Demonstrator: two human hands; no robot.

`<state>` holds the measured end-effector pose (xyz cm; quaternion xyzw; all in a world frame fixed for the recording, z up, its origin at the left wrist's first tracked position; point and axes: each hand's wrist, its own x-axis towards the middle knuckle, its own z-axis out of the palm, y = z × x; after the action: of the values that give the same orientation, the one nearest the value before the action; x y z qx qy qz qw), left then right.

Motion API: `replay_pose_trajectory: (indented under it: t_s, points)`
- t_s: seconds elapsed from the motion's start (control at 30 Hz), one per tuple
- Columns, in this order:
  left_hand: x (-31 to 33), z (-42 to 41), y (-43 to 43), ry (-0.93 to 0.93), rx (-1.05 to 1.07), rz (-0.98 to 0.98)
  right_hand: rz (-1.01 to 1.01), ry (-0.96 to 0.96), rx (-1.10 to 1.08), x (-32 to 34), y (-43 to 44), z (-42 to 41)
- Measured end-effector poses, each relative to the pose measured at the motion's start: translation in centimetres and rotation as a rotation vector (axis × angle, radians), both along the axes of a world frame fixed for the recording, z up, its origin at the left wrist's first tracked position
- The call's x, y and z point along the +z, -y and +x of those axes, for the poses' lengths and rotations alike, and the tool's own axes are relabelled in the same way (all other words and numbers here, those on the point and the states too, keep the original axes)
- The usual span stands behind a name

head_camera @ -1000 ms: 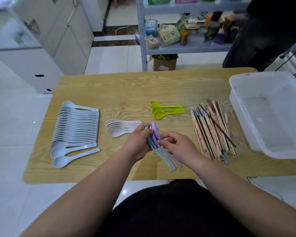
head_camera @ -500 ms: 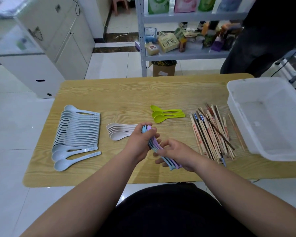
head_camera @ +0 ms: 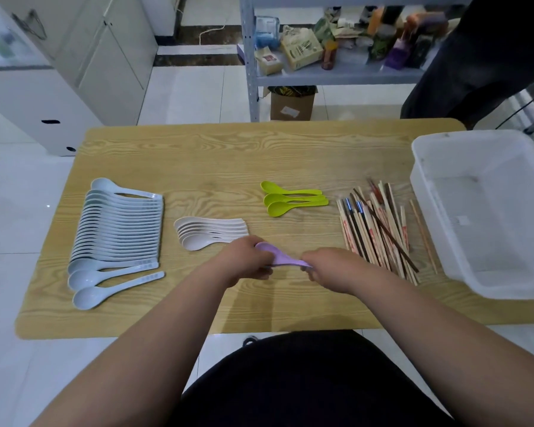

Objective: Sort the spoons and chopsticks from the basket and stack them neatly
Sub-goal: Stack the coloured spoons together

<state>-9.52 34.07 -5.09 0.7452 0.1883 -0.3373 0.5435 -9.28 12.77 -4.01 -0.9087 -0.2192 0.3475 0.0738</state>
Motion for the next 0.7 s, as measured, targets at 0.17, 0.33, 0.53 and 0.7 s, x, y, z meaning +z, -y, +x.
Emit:
replay_pose_trajectory:
  t_s: [0.17, 0.33, 0.53, 0.7]
  points:
    - [-1.6, 0.8, 0.8, 0.047, -0.299, 0.256, -0.049, 0.175, 0.172, -2.8, 1.1, 1.8]
    - [-4.9, 1.3, 3.0, 0.523, -0.262, 0.45, 0.059, 0.283, 0.045, -5.8, 2.5, 2.9]
    - [-9.9, 1.4, 4.5, 0.619, -0.264, 0.515, 0.072, 0.472, 0.065, -10.1, 4.0, 4.1]
    - [-12.8, 2.2, 5.1, 0.868, -0.427, 0.743, 0.134, 0.634, 0.041, -12.4, 5.0, 5.0]
